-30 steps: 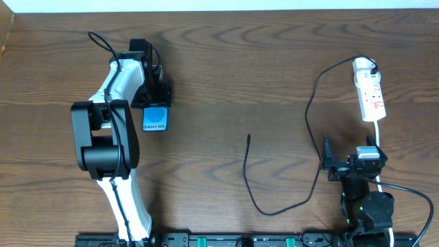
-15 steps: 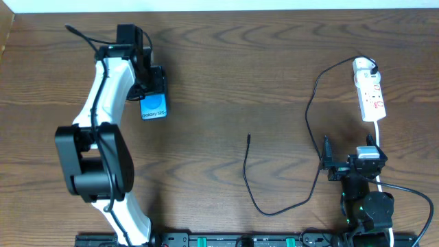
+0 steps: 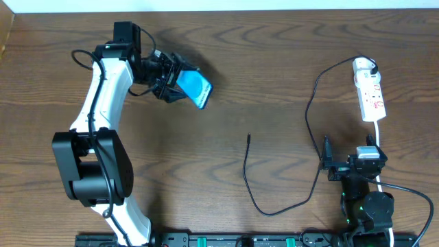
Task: Plug charger to phone and switch on socket
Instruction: 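Lift the phone with the left gripper and tilt it upright, then hold the phone raised in the left gripper, rotating it toward center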
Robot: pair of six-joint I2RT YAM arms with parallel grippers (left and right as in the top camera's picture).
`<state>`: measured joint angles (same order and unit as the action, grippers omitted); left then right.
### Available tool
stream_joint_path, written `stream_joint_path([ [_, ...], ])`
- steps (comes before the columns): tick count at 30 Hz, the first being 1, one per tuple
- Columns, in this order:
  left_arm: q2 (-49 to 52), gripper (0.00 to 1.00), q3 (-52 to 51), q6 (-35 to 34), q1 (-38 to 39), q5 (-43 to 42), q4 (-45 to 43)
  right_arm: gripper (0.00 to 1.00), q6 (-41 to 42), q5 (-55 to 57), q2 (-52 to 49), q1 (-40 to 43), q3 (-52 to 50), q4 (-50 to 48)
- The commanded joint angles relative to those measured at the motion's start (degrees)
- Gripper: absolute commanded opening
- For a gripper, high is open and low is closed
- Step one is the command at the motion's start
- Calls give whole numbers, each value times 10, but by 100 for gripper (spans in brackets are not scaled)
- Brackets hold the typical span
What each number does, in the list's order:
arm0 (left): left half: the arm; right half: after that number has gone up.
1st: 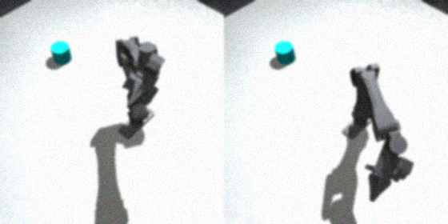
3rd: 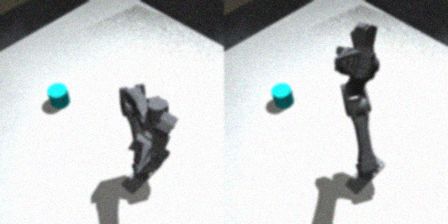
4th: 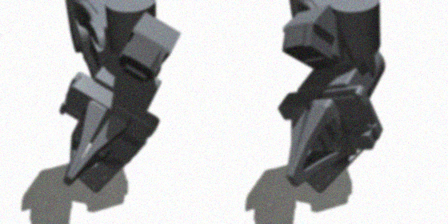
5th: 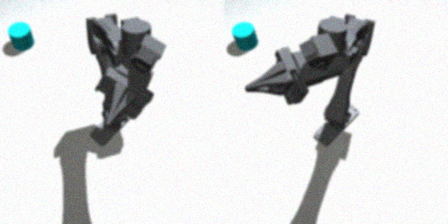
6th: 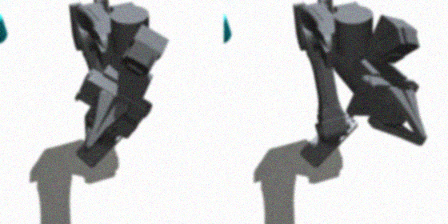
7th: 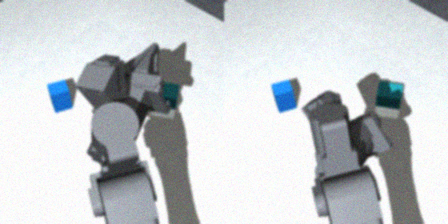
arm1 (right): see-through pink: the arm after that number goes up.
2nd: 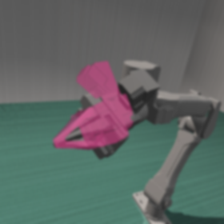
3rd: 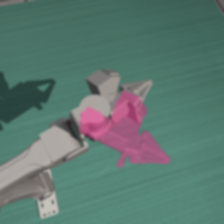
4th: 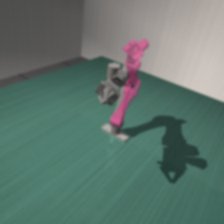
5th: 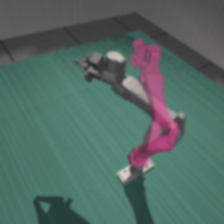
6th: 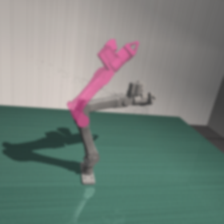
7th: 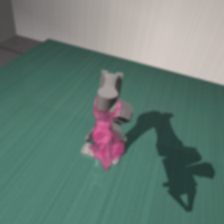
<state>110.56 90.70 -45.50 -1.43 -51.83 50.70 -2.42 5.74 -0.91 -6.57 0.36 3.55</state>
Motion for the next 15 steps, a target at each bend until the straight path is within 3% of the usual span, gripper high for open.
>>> stream_joint_path([
  [1, -15, 7, 19, -101, -1, -208, 0, 99, -9, -3, 2, -3, 0, 2],
  [7, -15, 7, 19, -175, -1, -336, 0, 99, -9, -3, 2, -3, 0, 2],
  [15, -15, 7, 19, -224, -1, -377, 0, 99, -9, -3, 2, -3, 0, 2],
])
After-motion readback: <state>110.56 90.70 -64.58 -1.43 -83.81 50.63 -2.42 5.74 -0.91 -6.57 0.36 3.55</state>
